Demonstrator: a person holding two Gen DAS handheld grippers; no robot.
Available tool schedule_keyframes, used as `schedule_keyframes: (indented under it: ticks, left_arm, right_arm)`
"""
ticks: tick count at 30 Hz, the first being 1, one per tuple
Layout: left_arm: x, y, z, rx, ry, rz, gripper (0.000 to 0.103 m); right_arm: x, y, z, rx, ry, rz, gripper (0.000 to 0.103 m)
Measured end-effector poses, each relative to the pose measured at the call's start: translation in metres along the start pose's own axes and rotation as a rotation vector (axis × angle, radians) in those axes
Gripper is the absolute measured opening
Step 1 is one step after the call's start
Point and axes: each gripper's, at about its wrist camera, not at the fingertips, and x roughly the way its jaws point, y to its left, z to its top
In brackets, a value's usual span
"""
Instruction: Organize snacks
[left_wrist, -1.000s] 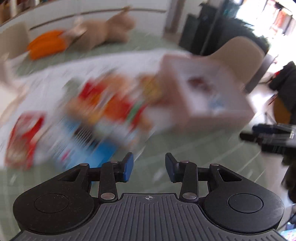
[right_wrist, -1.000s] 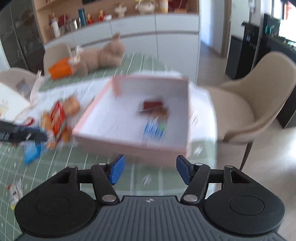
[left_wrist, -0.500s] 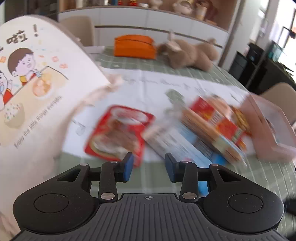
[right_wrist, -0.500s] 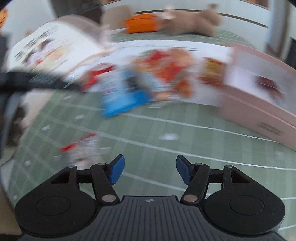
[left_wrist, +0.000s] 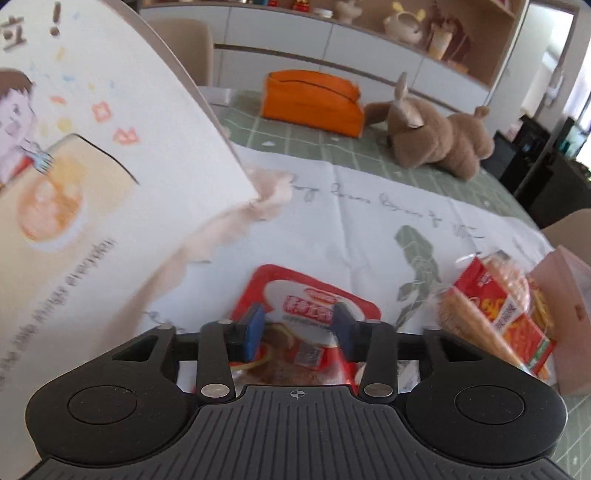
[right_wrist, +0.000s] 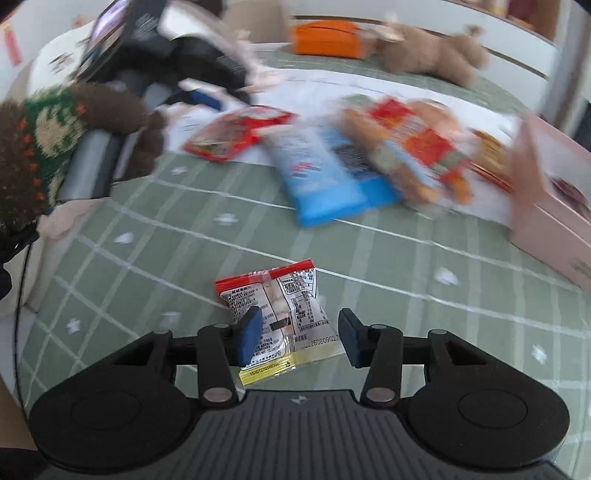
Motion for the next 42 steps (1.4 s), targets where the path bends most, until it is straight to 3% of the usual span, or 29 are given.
schedule_keyframes:
  ticks: [6,11,15,18,23,27,32,33,34,35,42]
  left_arm:
    - [-0.013,-0.033,-0.029,0.109,0.024,-0.099,0.047]
    - [-0.031,-0.074,-0.065,0.188,0.053,-0.200,0.046]
    - [-0.040,-0.097,-0.086,0.186,0.114,-0.291,0.044]
    - [-0.052,-0.100,-0.092,0.148,0.124,-0.274,0.044]
    - [-0.079,-0.083,-0.090,0.061,0.102,-0.179,0.044]
    - [-0.099,-0.082,-0.104,0.050,0.129,-0.180,0.044]
    - [-0.112,-0.086,-0.121,0.089,0.138,-0.194,0.044]
    - [-0.112,-0.087,-0.121,0.101,0.133,-0.190,0.044]
    - [-0.112,-0.087,-0.119,0.113,0.128,-0.188,0.044]
    - [-0.111,-0.089,-0.117,0.125,0.125,-0.188,0.044]
    - [-0.088,-0.127,-0.100,0.147,0.140,-0.273,0.044]
  right_arm:
    - [-0.015,-0.058,-0.015,0.111,-0.004,-0.129,0.045]
    - [-0.024,-0.103,-0.027,0.187,-0.010,-0.174,0.045]
    - [-0.022,-0.118,-0.023,0.174,-0.013,-0.187,0.045]
    - [-0.017,-0.117,-0.010,0.127,-0.033,-0.176,0.047]
    - [-0.014,-0.103,0.019,0.034,-0.090,-0.089,0.061]
    - [0.009,-0.084,0.057,-0.039,-0.100,-0.025,0.061]
    - [0.051,-0.063,0.089,-0.040,-0.046,0.026,0.061]
    - [0.054,-0.059,0.091,-0.065,-0.055,0.001,0.049]
    - [0.055,-0.057,0.091,-0.086,-0.052,-0.021,0.031]
    - [0.055,-0.059,0.091,-0.083,-0.045,-0.043,0.028]
    - [0.017,-0.117,0.055,0.036,-0.013,-0.025,0.025]
